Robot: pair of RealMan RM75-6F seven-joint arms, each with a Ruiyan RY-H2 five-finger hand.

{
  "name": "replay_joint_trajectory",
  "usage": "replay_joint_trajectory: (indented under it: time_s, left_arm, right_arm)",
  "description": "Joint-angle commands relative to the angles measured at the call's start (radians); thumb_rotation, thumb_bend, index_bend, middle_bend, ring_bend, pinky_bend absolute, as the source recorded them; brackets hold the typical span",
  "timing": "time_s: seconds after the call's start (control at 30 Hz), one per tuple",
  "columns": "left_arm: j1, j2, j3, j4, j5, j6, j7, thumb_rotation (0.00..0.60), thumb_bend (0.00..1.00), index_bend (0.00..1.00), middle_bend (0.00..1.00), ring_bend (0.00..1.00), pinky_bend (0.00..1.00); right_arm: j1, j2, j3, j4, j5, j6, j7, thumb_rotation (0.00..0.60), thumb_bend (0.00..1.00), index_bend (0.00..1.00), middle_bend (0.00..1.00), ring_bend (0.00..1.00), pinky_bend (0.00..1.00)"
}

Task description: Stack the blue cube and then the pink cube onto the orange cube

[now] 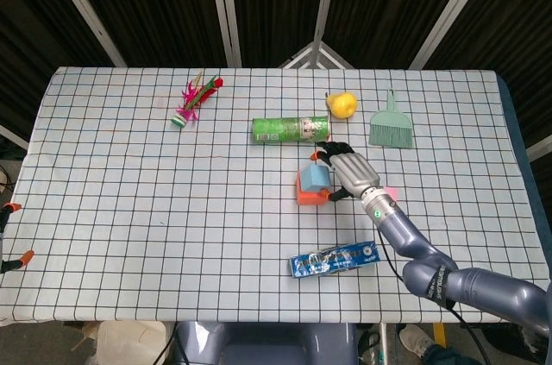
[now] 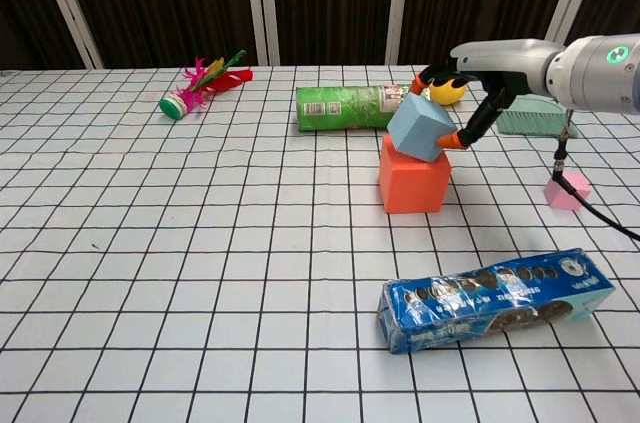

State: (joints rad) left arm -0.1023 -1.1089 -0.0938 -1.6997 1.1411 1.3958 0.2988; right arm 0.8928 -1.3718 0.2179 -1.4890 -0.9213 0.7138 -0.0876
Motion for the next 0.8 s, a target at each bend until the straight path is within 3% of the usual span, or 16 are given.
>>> replay_joint_trajectory:
  time_s: [0.03,0.2,0.57,0.8]
  left_arm:
    - [0.0,0.0,0.0,0.0,0.0,0.0,0.0,0.6,0.21,0.21,0.01,0.0,0.02]
    - [-0.001,0.0,-0.001,0.001,-0.001,-0.002,-0.002,0.6,0.2,0.21,0.01,0.0,0.02]
    - [0.002,0.007,0.0,0.002,0.004,-0.003,-0.019,0.6,0.21,0.21,0.01,0.0,0.02]
    - [0.005,0.011,-0.003,0.004,-0.002,-0.002,-0.031,0.6,0.21,0.22,0.01,0.0,0.02]
  right_arm:
    - [0.002,0.006,-0.003,-0.008,0.004,-0.001,-0.007,0.6,0.34,0.22,0.07,0.02,0.0]
    - [0.003,0.008,0.002,-0.025,0.014,0.015,-0.014,0.6,0.24,0.22,0.07,0.03,0.0]
    - [0.006,0.02,-0.006,-0.05,0.056,0.033,-0.048,0.6,0.23,0.19,0.07,0.02,0.0]
    - [-0.035,0.057,-0.049,-0.06,0.035,0.061,-0.061,0.6,0.23,0.19,0.07,0.02,0.0]
